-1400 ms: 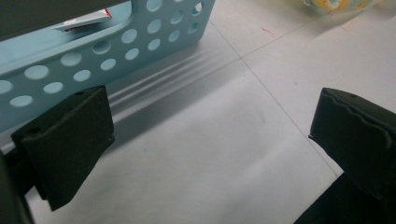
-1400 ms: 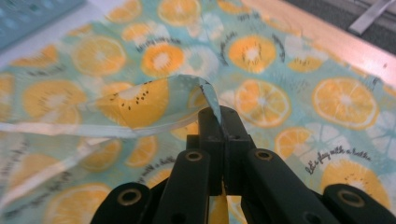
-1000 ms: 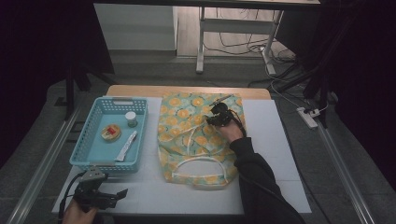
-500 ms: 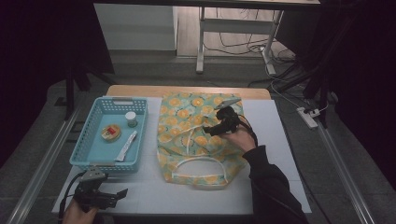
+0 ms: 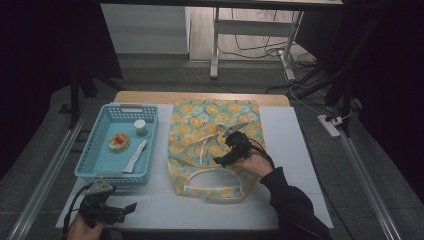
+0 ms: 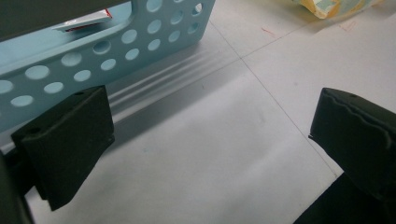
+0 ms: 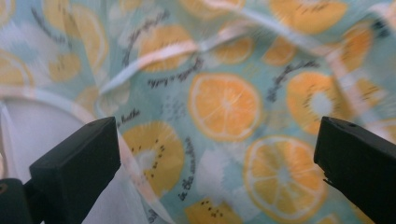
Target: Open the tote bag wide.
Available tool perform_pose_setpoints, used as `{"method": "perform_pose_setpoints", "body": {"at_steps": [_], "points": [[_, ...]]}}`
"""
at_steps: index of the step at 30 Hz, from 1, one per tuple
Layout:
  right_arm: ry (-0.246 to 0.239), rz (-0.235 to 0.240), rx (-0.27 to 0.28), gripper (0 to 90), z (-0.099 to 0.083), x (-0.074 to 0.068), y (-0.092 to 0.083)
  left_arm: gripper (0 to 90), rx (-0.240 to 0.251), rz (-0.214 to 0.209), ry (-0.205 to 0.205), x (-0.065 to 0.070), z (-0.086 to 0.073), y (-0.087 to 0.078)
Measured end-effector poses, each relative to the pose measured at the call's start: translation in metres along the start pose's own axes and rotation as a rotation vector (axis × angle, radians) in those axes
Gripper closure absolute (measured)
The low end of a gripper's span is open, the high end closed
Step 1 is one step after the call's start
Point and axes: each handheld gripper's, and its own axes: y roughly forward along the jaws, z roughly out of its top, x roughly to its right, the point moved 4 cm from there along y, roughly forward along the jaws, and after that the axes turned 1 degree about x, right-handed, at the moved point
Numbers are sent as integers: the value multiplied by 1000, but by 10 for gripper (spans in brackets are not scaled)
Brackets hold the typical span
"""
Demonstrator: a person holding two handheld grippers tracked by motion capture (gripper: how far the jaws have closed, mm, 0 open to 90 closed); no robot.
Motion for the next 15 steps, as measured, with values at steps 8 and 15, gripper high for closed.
{"method": "perform_pose_setpoints", "body": {"at_steps": [8,15], "points": [[-52,-1,-52,25,-10,-8,20,0,0,2,0,0,0,0],[-82,9,-36,259,-10,-12,24,0,0,2,0,0,0,0]]}}
